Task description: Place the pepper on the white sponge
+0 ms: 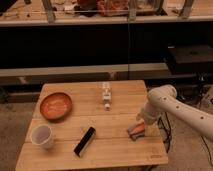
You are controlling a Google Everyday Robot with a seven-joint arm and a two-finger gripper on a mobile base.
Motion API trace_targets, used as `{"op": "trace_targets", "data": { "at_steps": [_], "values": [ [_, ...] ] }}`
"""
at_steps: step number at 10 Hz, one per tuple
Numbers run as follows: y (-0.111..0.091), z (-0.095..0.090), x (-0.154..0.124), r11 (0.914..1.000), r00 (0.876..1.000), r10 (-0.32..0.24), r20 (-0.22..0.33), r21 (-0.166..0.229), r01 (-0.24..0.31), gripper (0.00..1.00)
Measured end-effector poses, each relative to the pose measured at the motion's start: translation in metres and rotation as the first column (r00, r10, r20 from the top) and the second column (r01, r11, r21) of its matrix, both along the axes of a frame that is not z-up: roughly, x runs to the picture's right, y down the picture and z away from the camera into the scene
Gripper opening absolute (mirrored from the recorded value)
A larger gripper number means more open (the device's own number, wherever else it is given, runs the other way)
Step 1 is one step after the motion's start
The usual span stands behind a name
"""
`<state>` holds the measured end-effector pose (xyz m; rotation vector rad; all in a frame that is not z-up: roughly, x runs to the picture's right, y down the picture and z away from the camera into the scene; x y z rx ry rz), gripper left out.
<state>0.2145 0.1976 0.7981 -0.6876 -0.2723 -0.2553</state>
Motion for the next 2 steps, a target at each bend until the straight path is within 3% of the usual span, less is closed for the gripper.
{"op": "trace_targets", "data": {
  "at_steps": [2],
  "values": [
    [-0.0009,0.0004,0.0006,0.9999,1.000,0.013,0.001,-0.009,-0.013,0.80]
  ]
}}
